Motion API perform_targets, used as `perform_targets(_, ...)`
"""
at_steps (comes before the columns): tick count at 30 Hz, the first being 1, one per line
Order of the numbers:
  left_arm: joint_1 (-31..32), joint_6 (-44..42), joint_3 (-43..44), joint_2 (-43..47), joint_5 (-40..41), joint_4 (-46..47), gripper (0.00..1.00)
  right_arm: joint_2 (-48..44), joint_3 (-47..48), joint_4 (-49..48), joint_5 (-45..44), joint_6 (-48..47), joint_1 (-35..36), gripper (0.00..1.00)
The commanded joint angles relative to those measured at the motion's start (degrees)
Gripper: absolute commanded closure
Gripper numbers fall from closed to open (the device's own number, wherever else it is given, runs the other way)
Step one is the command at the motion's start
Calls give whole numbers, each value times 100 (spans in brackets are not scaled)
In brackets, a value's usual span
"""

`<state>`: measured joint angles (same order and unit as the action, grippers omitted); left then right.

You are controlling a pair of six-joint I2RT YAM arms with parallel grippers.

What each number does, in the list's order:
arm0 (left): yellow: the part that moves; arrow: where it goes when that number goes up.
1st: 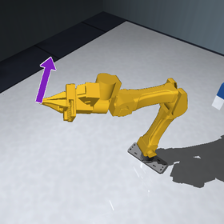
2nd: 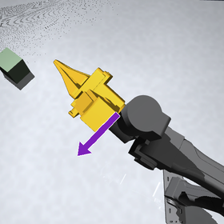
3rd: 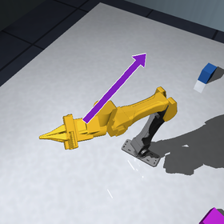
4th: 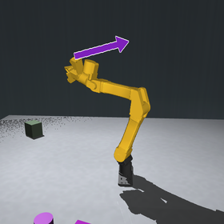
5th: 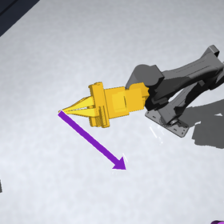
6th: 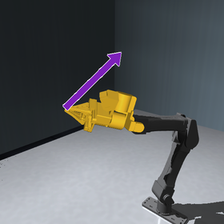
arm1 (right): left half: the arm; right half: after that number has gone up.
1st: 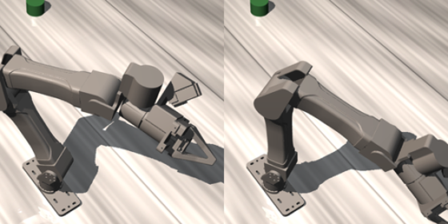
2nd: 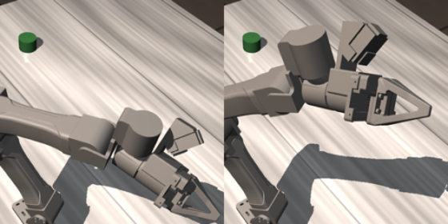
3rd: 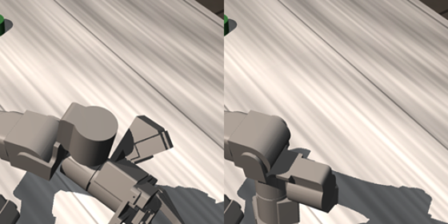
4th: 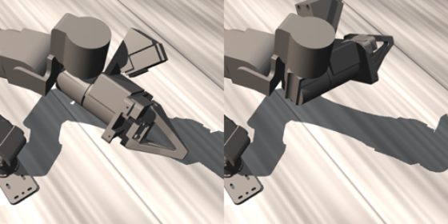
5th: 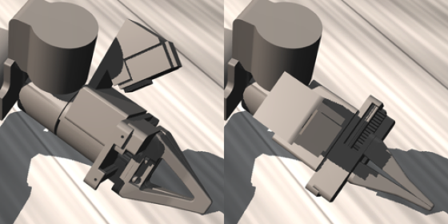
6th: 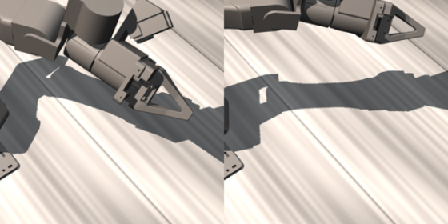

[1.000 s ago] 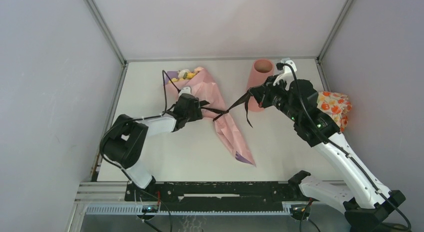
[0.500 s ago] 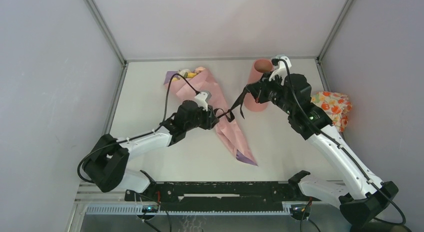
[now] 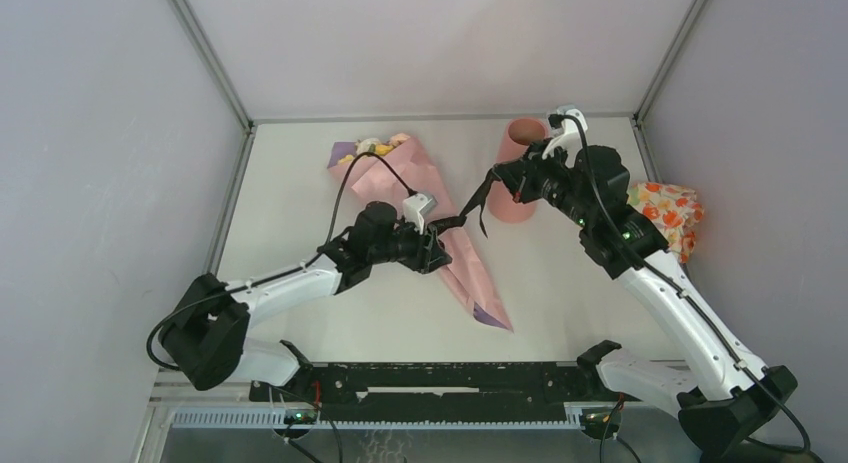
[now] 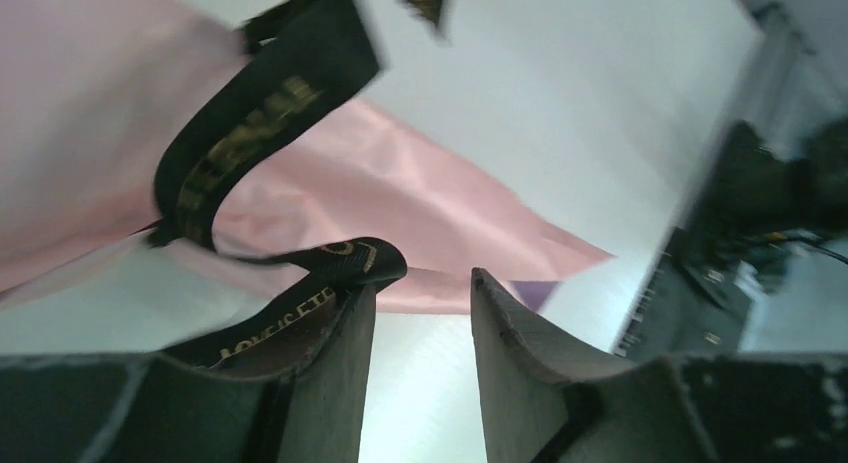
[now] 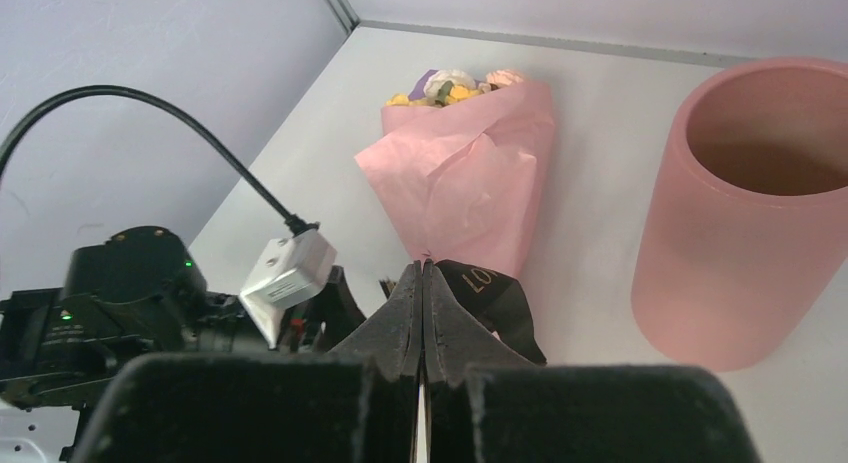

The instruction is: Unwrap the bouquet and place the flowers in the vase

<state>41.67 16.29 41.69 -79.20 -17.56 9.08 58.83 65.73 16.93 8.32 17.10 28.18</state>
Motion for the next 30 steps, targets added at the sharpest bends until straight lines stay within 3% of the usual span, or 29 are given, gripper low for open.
perform_targets(1,34,137,552,360,-1846,262,54,18,208,-296,77,28,-68,100)
perform_targets(3,62,287,665,324,-2435,276,54,45,208,-281,45,-1,-86,100)
perform_targets(5,91,353,682,342,-2462,253,53,86,208,-277,22,-13,-106,99)
perform_targets(11,4,446,408,638,368,186,51,245,203,-294,153,55,-147,97)
perform_targets(18,-21,-11,724,4,1891,13,48,324,203,-333,233,89,-156,91)
perform_targets(24,-19,-395,1131,-957,1585,166,48,349,203,-402,354,125,-163,89)
perform_targets(30,-21,-632,1286,-1259,2021,-11,48,381,203,-304,350,76,-159,89)
